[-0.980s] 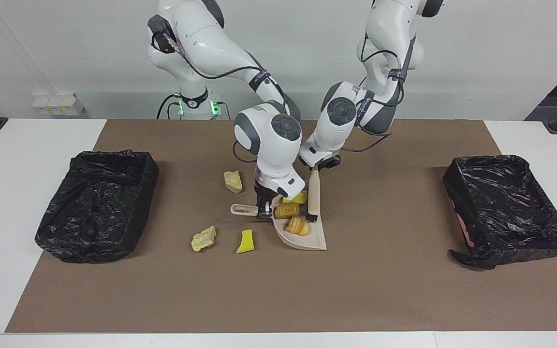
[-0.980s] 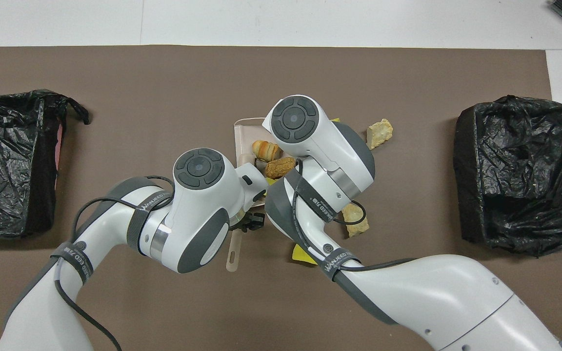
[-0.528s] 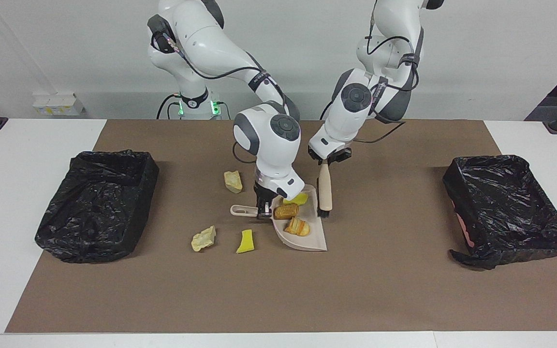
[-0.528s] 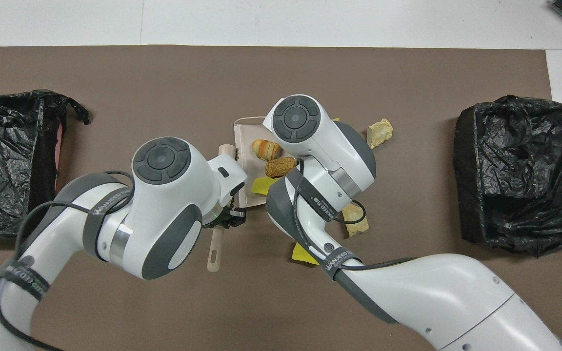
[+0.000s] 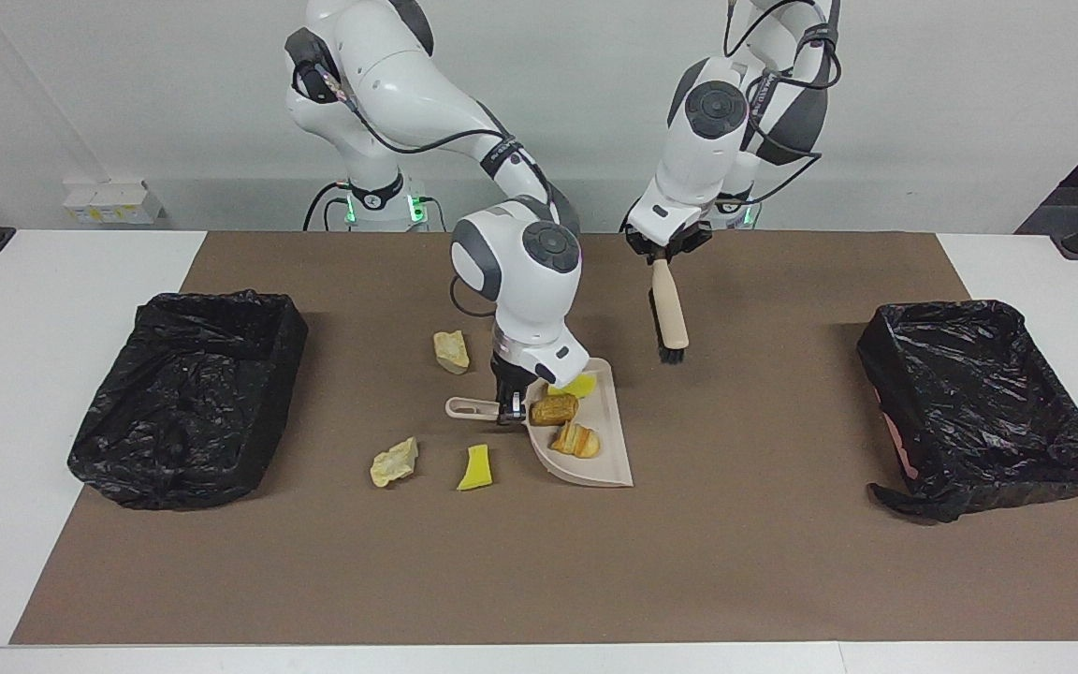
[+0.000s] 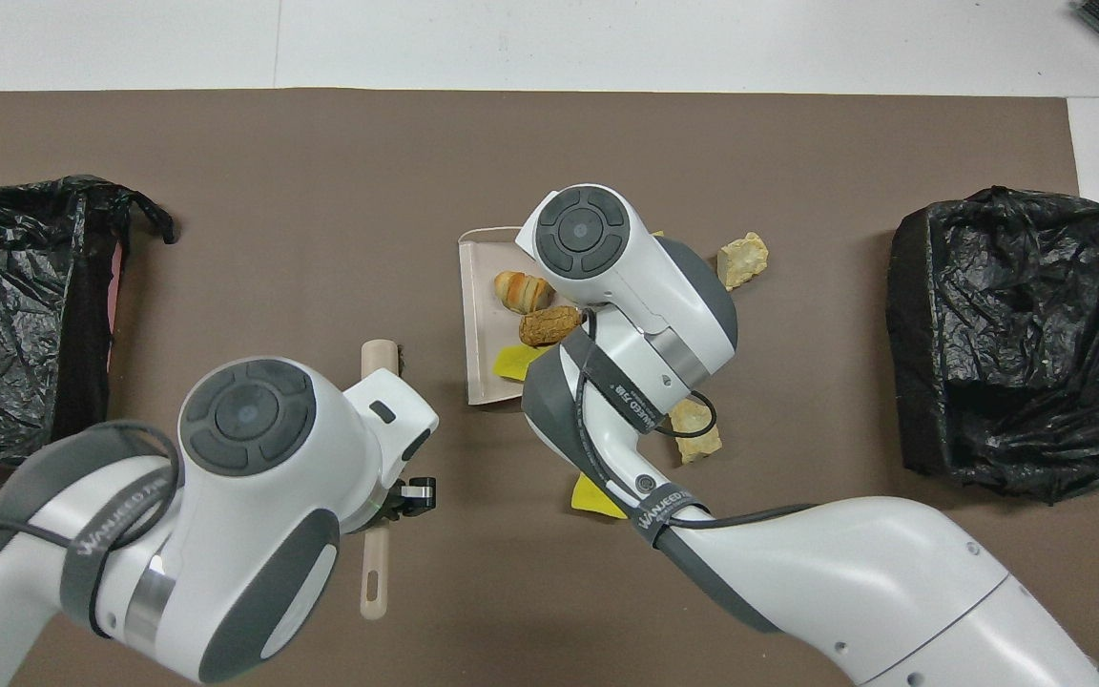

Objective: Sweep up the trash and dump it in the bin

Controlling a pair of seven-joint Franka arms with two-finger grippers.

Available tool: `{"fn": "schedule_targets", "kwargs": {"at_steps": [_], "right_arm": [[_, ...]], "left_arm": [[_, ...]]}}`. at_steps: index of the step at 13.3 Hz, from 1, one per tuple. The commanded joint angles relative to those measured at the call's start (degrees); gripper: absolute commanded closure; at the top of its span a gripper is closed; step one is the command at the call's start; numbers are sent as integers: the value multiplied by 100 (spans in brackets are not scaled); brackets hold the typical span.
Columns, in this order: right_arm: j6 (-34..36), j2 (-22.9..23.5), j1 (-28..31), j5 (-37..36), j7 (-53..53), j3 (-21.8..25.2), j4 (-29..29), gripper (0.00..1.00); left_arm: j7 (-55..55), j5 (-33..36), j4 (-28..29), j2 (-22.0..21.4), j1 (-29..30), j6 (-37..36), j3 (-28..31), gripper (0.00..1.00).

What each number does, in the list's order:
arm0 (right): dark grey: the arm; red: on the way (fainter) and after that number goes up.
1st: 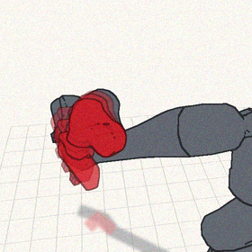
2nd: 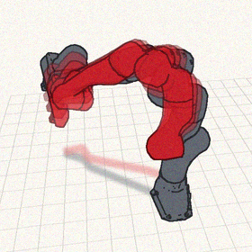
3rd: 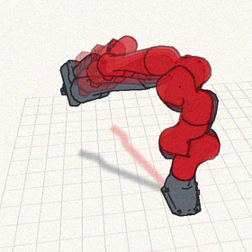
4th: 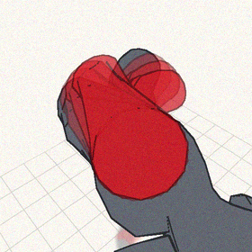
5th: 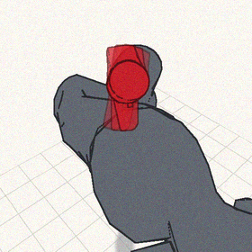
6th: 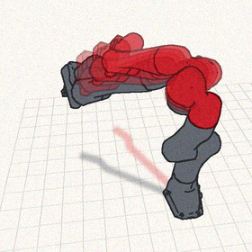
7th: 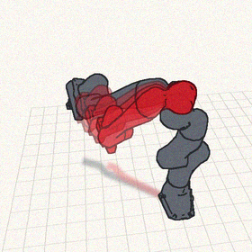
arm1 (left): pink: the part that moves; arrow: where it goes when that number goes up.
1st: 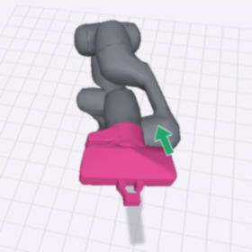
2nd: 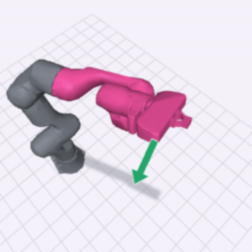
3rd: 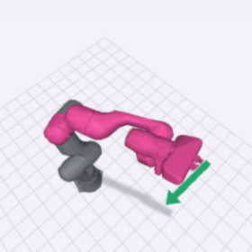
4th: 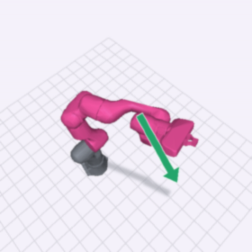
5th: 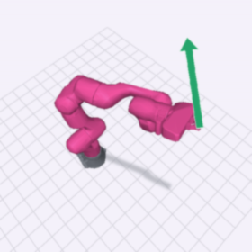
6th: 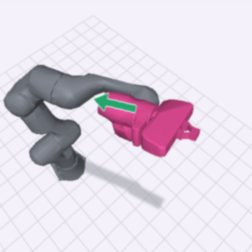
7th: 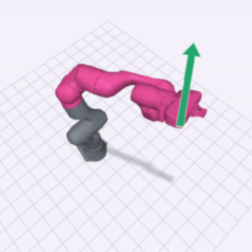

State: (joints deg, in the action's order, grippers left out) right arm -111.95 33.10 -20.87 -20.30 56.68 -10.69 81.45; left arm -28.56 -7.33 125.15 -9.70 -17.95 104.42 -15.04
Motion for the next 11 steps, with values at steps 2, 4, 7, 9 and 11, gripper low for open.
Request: {"fn": "schedule_targets", "kwargs": {"at_steps": [2,4,7,9,11], "right_arm": [[-178,-269,162,-62,9,-48,301,100],[-178,-347,197,-62,9,-48,318,100],[-353,-978,406,-53,-157,-48,817,100],[-337,-1392,627,-9,-132,-48,1091,100],[-223,-1726,881,-9,-44,-48,1162,100]], "left_arm": [[-552,-109,1310,-630,-516,929,28,100],[-624,-233,1346,-516,-830,1036,28,100],[-1297,-655,1504,-139,-1473,1851,28,100],[-1398,-655,1600,-23,-1615,1968,28,100],[-1424,-699,1653,-40,-1624,1977,28,100]]}}
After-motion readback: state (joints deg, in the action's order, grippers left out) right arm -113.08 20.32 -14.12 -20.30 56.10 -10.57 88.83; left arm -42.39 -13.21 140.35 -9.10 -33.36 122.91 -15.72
